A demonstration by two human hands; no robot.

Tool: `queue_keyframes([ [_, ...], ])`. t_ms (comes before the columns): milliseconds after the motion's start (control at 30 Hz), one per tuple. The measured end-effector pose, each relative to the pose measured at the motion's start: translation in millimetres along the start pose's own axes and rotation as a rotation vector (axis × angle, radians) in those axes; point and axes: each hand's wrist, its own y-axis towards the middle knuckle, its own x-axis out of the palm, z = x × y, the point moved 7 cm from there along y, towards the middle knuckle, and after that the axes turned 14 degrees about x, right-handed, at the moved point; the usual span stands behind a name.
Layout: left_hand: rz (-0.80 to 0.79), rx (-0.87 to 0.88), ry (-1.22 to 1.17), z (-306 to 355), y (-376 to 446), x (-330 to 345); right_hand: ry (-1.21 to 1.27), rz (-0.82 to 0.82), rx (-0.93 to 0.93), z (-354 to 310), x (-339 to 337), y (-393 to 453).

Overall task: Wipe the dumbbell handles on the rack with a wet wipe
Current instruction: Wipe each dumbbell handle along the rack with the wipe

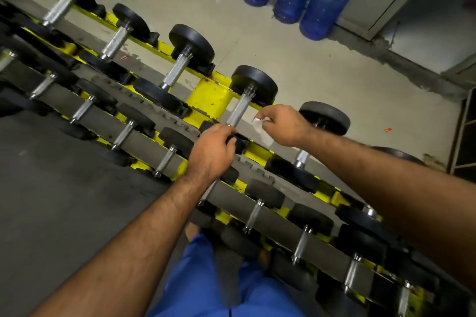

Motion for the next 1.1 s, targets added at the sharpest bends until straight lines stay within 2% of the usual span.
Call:
queue_keyframes([
  [133, -0.047, -0.044, -0.020, 44, -11, 27, 0.373, -0.101, 0.202, 56, -9, -35],
  [300, -0.114, -0.072, -0.049, 101, -20, 68, 0.599, -0.171, 0.402, 129, -2, -64],
  [367, -0.144, -0.072, -0.042, 120, -20, 82, 0.633, -0.192, 0.423, 150, 0, -70],
  [567, -0.171, -0.080, 0.006, 144, -17, 109, 0.522, -0.017, 0.361, 188, -8, -68],
  [800, -0.174, -0.021, 0.105, 138, -15, 135, 0.478, 0.116, 0.321, 194, -4, -67],
  [967, -0.133, 0.038, 0.160, 135, -20, 150, 0.254, 0.361, 0.187, 184, -22, -66],
  [1100, -0.097, 0.042, 0.162, 132, -21, 156, 0.102, 0.531, -0.038, 164, -26, -55],
])
